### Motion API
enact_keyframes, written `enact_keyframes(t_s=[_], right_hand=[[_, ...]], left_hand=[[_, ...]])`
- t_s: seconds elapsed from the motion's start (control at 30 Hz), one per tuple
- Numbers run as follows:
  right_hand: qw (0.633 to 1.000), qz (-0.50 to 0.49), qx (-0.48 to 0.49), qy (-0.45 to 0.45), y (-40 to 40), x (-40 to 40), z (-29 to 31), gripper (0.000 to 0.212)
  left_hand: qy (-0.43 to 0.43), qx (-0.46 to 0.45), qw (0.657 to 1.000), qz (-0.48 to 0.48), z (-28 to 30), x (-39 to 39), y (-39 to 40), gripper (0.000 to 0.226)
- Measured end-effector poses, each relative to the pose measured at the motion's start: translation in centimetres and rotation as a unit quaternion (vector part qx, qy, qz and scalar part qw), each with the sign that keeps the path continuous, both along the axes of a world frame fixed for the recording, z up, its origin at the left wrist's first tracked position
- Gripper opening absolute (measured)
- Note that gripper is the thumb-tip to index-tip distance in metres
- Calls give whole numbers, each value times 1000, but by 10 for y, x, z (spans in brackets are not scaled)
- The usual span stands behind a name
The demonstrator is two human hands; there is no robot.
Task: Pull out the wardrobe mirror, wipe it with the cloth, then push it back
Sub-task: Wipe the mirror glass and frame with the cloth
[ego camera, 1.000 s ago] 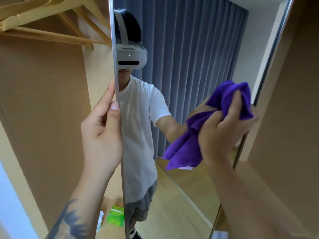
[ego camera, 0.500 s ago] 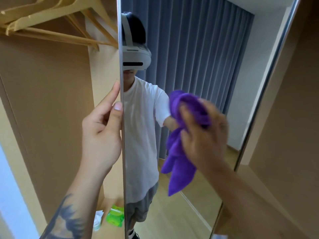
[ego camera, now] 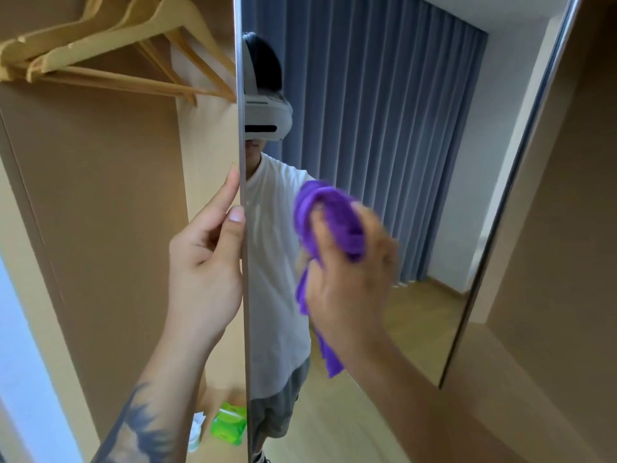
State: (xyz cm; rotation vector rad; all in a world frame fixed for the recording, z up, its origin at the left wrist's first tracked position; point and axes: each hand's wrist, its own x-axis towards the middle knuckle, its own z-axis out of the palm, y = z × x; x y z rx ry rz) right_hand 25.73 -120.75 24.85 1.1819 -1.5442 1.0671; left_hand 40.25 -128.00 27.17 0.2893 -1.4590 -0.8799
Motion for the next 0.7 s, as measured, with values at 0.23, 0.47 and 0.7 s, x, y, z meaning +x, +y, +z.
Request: enact_keyframes(t_s=[0.23, 0.47, 0.7], right_hand=[[997, 29, -13, 68, -18, 34, -13, 46], [994, -22, 18, 101, 8, -28, -11, 59], [999, -36, -22, 12, 55, -133, -6, 55]], left_hand=[[35, 16, 992, -120, 1, 2, -10, 35], [64, 30, 994, -87, -6, -3, -15, 40], [92, 44, 991, -90, -11, -6, -17, 37]])
